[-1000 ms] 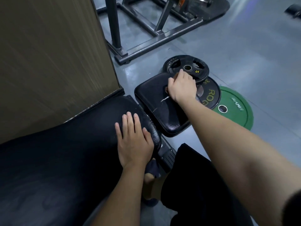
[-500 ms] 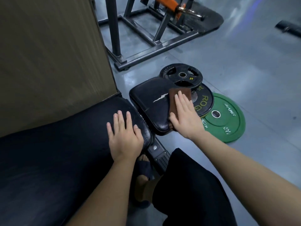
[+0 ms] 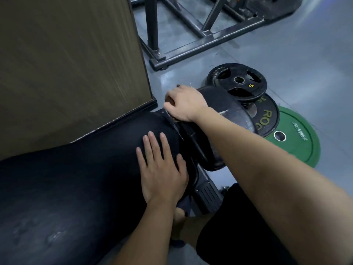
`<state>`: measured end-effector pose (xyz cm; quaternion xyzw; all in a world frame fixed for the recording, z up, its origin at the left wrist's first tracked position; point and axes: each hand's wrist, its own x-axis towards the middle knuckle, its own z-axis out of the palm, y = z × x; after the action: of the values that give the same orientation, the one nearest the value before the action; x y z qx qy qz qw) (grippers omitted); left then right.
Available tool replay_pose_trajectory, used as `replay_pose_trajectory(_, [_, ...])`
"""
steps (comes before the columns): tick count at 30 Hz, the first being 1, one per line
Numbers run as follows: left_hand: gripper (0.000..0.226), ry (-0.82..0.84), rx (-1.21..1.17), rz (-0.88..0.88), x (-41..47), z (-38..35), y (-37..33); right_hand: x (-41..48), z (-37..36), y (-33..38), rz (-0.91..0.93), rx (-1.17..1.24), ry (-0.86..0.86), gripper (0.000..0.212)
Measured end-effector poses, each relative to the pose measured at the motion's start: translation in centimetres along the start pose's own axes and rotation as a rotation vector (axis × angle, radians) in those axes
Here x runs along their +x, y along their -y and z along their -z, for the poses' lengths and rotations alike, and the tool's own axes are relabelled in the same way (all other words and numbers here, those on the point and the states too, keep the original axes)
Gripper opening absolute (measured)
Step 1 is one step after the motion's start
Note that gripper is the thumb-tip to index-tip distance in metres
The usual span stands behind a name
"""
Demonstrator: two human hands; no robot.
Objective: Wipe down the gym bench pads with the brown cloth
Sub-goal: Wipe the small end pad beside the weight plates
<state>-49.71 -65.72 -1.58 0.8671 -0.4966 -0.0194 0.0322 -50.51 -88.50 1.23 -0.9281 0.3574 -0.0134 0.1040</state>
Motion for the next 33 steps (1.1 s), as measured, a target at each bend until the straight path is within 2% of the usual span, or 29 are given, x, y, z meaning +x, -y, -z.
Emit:
replay_pose_trajectory(3, [0.075, 0.017, 0.001, -0.005, 0.2, 0.0, 0.2, 3.0, 0.7, 0.9, -0.053, -0.125, 0.175, 0.055])
replay_pose_trajectory(5, [0.075, 0.020, -0.001, -0.001, 0.2, 0.1, 0.2, 3.3, 0.9, 0.7, -0.034, -0.132, 0.208, 0.054])
replay_pose_trajectory(8, [0.075, 0.020, -0.001, 0.012, 0.4, 0.2, 0.1, 2.1, 1.3, -1.8, -0.042, -0.074, 0.129, 0.049])
replay_pose_trajectory(14, [0.075, 0.030, -0.037, 0.016, 0.4, 0.3, 0.0, 1.1, 1.8, -6.4, -0.182, -0.007, -0.009, 0.048])
replay_pose_trajectory(16, [0.075, 0.025, -0.030, 0.017, 0.4, 0.4, -0.1, 1.4, 1.4, -5.2, -0.196, -0.069, -0.026, 0.051])
replay_pose_trajectory(19, [0.076, 0.040, -0.012, 0.007, 0.5, 0.6, 0.0, 2.2, 0.5, -1.7, -0.100, -0.209, 0.012, 0.054])
replay_pose_trajectory(22, [0.076, 0.031, 0.004, 0.012, 0.7, 0.5, 0.0, 1.9, -0.7, 0.8, -0.028, -0.149, 0.001, 0.055])
replay_pose_trajectory(24, [0.077, 0.031, -0.010, 0.019, 0.8, 0.3, -0.1, 1.8, -0.9, 1.0, 0.004, -0.096, -0.002, 0.048])
replay_pose_trajectory(27, [0.077, 0.038, -0.031, 0.021, 0.6, 0.3, -0.1, 1.7, 0.0, -1.2, 0.016, -0.091, 0.034, 0.051])
replay_pose_trajectory(31, [0.076, 0.038, -0.059, 0.020, 0.7, 0.4, -0.2, 1.0, 1.4, -6.8, -0.112, -0.086, -0.013, 0.063])
replay_pose_trajectory(33, [0.076, 0.044, -0.054, 0.018, 0.6, 0.3, -0.2, 0.5, 1.5, -8.0, -0.120, -0.070, -0.038, 0.069])
